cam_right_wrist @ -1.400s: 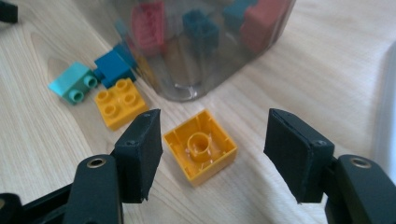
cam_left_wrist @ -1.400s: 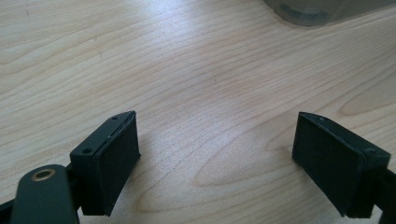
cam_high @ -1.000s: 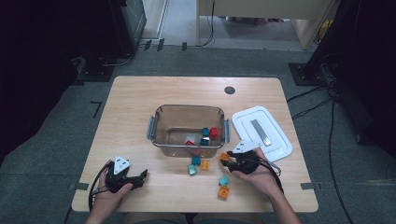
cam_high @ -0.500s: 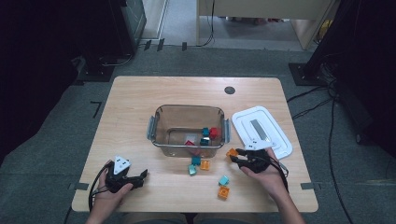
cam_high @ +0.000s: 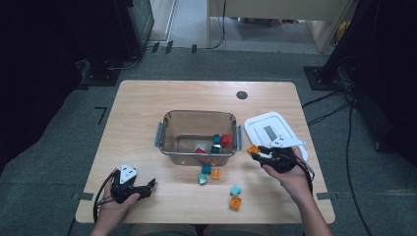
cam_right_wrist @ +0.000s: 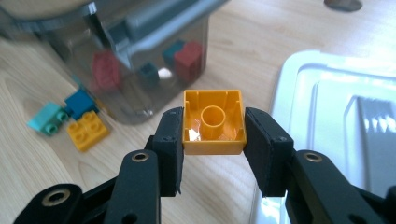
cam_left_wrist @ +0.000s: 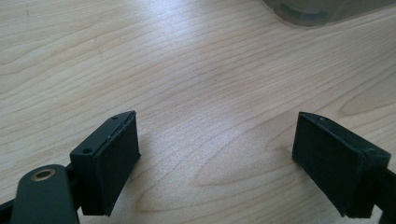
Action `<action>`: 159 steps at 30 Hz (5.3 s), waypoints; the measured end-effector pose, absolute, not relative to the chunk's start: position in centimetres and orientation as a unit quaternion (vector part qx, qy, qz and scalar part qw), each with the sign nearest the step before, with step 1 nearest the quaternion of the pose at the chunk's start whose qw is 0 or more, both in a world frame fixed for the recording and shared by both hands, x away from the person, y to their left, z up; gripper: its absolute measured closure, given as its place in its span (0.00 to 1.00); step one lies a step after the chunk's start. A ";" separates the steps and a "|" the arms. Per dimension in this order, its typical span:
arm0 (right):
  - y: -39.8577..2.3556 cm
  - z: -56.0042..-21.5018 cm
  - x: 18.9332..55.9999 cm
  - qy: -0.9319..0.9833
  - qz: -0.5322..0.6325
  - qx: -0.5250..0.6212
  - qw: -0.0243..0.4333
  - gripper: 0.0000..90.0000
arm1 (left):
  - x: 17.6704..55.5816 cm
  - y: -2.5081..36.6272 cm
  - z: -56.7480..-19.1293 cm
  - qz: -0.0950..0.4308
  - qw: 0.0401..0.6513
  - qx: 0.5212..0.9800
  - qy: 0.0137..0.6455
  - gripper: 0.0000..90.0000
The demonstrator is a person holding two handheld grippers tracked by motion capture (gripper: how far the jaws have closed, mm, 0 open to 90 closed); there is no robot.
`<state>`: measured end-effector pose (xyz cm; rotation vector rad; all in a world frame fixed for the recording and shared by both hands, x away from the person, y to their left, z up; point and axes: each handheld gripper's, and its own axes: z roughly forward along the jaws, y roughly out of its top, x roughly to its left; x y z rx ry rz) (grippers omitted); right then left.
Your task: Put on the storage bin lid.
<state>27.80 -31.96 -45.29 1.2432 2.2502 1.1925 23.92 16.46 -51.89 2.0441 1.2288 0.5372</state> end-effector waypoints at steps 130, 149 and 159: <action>-18.0 -50.5 24.6 0.881 0.384 0.262 0.091 0.78 | 23.2 15.6 -51.2 0.206 0.363 0.747 0.518 0.43; -18.5 -50.1 25.1 0.882 0.391 0.231 0.129 0.68 | 24.0 18.8 -51.7 0.222 0.357 0.735 0.532 0.39; -20.0 -50.8 25.6 0.896 0.342 0.245 0.139 0.65 | 24.0 18.9 -51.7 0.219 0.358 0.734 0.533 0.39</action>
